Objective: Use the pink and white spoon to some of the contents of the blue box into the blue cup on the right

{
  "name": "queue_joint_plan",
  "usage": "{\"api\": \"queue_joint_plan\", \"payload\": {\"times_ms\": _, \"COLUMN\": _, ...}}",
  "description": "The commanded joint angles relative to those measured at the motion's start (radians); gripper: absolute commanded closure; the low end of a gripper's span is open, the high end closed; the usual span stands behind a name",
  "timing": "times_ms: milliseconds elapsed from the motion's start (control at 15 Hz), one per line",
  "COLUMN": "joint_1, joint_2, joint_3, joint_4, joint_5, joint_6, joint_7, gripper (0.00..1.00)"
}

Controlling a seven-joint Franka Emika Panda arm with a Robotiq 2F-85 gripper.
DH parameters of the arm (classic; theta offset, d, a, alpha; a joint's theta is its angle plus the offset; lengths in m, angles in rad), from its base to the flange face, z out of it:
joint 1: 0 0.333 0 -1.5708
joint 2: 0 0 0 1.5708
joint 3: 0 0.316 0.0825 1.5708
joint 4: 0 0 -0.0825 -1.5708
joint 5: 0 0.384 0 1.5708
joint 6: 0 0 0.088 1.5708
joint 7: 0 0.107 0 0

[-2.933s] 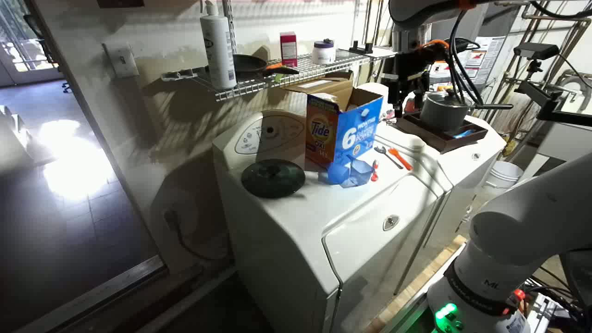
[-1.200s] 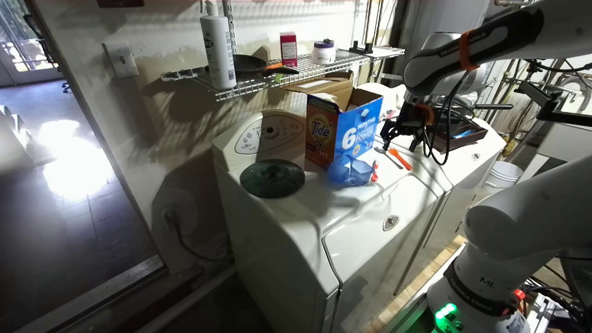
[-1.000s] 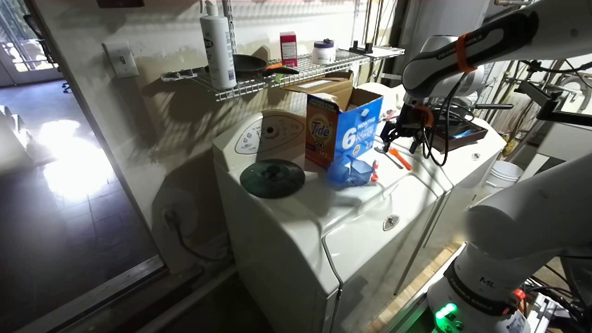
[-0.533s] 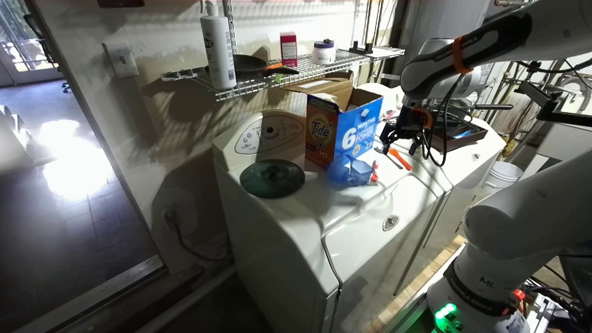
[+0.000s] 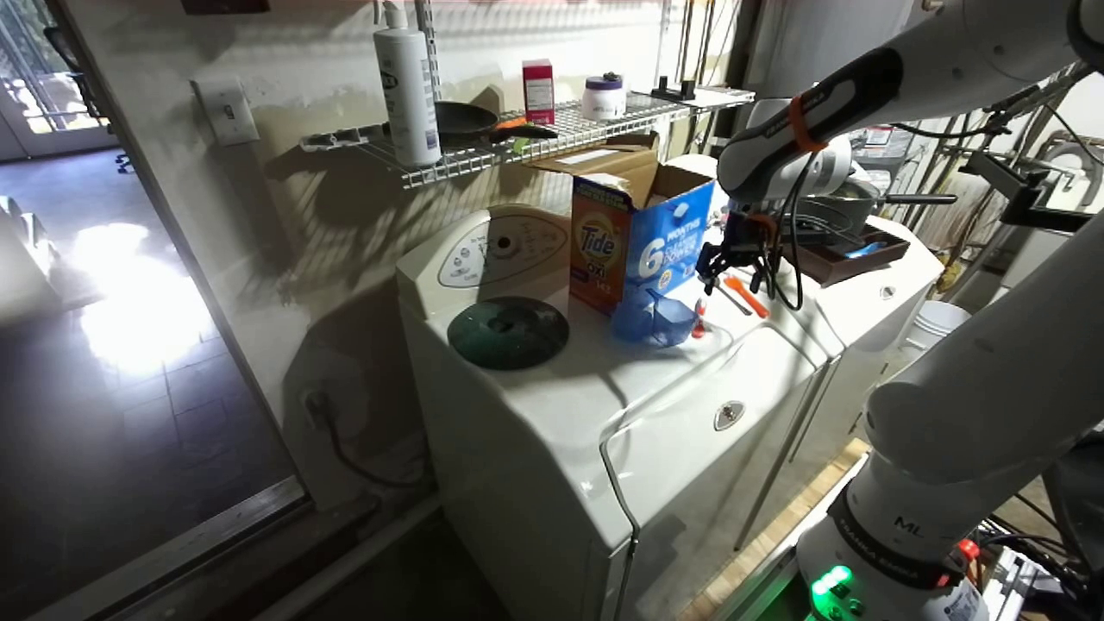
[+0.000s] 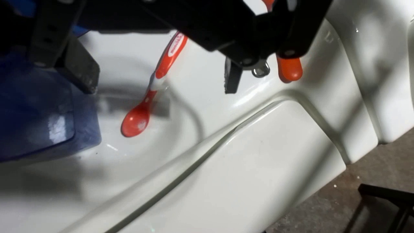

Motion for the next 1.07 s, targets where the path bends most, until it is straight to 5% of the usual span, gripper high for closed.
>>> {"api": "queue_joint_plan", "payload": {"times_ms": 0, "joint_1": -0.011, "joint_2": 0.086, "joint_3": 0.002, "joint_4": 0.052, "joint_5": -0.055, "joint_6": 0.071, "joint_7": 0.057, "gripper": 0.00}}
{"api": "queue_joint_plan", "payload": {"times_ms": 1000, "joint_1": 0.000, "joint_2": 0.265, "joint_3": -0.034, "joint_4": 0.083, "joint_5": 0.087, "joint_6": 0.319, "joint_7": 0.085, "gripper": 0.00}}
